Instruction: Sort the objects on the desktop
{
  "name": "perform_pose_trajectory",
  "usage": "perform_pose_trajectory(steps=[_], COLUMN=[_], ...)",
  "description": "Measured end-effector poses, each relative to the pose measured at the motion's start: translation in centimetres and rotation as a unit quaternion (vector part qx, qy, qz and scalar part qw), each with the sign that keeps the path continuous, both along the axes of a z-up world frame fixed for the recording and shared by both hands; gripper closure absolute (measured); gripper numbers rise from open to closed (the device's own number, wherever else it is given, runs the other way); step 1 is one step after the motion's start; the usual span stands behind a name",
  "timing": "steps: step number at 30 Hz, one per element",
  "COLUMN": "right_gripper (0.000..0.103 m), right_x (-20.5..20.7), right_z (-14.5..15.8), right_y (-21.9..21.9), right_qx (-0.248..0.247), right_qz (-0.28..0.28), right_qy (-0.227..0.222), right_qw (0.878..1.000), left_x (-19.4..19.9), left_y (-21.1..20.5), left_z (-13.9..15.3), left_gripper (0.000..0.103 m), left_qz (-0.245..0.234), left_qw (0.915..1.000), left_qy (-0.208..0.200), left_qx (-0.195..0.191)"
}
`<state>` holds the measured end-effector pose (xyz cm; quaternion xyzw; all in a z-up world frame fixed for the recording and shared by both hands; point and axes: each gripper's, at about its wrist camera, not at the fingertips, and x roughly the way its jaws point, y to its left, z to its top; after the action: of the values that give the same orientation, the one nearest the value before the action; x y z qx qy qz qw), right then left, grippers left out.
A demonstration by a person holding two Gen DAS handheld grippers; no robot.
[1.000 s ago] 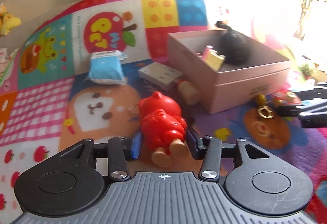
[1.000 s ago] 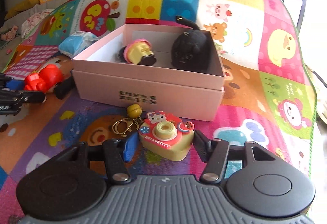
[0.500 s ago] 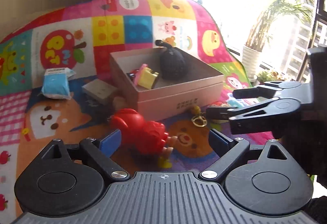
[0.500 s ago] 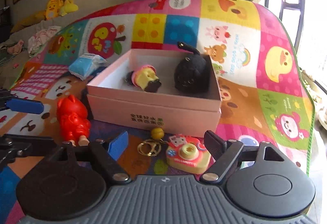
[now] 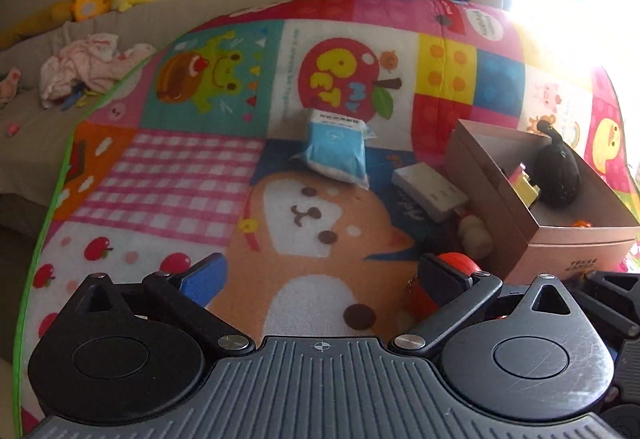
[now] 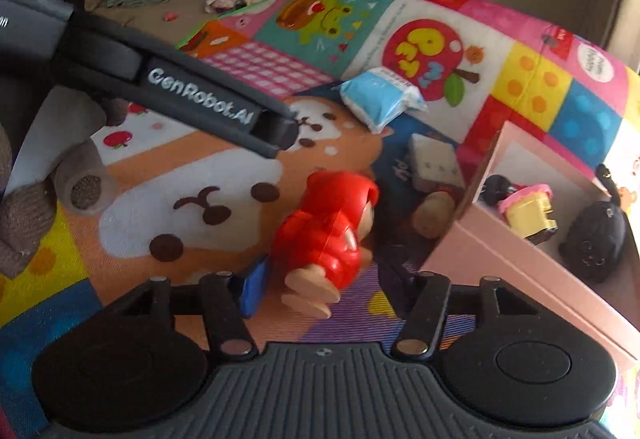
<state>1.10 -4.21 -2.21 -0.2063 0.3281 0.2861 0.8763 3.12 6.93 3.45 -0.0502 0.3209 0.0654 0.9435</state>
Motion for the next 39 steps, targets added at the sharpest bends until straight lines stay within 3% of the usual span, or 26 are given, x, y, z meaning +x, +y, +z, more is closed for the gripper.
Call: perform_pose_trajectory(steps=[1,3,5,9,10,11,15,17,20,23,28,31,33,35,37,39], right_gripper=[0.066,0.067,0.067,0.067,0.067,0.065,0.063,0.060,0.046,0.039,0.039,0.039,0.044,0.060,0.060,0.060], right_x=[-0.2,-0.4,-0.7,-0.6,-0.7,-1.1,-3.3,-4.1,-4.3,-4.6,-2.6,-1.4,-1.2,-1.3,-0.7,0.1], right_z=[-0.2,0.3,1.7,3.8,3.9,4.0,4.0,3.9,4.3,4.4,2.0,0.4,-0.5,-0.2,1.6,2.8], right_y=[0.0,-0.6,-2.6,-8.6,-10.6,-12.1,-14.9,-15.1,-15.0,-13.1,-7.7,-5.7,-4.8,-4.6,-6.0,-7.9], right_qx=[0.002,0.020,0.076,0.206,0.232,0.240,0.131,0.092,0.094,0.062,-0.060,-0.115,-0.144,-0.144,-0.079,-0.015], right_qz=[0.005,0.004,-0.001,-0.035,-0.051,-0.072,-0.185,-0.199,-0.161,-0.103,-0.032,-0.004,0.002,-0.005,-0.026,-0.052], right_qy=[0.009,0.028,0.072,0.176,0.192,0.186,0.047,0.004,-0.013,-0.048,-0.103,-0.121,-0.135,-0.125,-0.048,0.027], right_qw=[1.000,0.999,0.995,0.962,0.952,0.950,0.973,0.976,0.982,0.992,0.992,0.986,0.980,0.982,0.995,0.998], left_x=[0.0,-0.1,-0.2,-0.6,-0.6,-0.6,-0.3,-0.3,-0.2,-0.1,-0.3,-0.5,-0.4,-0.3,-0.2,-0.2], left_y=[0.0,0.0,0.1,0.3,0.3,0.1,-1.3,-2.1,-3.0,-3.4,-3.6,-3.3,-3.0,-2.9,-2.8,-2.8], left_z=[-0.1,0.0,0.2,0.6,0.6,0.6,-0.2,-0.6,-1.2,-1.7,-1.9,-1.9,-2.0,-2.2,-2.4,-2.5], left_gripper=[0.000,0.000,0.000,0.000,0.000,0.000,0.000,0.000,0.000,0.000,0.000,0.000,0.000,0.000,0.000,0.000], left_qz=[-0.001,-0.002,-0.004,-0.006,-0.007,-0.010,-0.040,-0.054,-0.065,-0.073,-0.078,-0.072,-0.069,-0.067,-0.067,-0.068], left_qw=[1.0000,1.0000,0.9999,0.9997,0.9996,0.9995,0.9990,0.9984,0.9978,0.9971,0.9967,0.9971,0.9971,0.9971,0.9969,0.9967], left_qy=[0.000,-0.003,-0.008,-0.017,-0.018,-0.017,-0.005,0.000,0.005,0.015,0.021,0.023,0.027,0.032,0.037,0.038], left_qx=[-0.002,-0.005,-0.008,-0.018,-0.021,-0.023,-0.022,-0.018,-0.012,-0.015,-0.012,-0.012,-0.014,-0.015,-0.019,-0.025])
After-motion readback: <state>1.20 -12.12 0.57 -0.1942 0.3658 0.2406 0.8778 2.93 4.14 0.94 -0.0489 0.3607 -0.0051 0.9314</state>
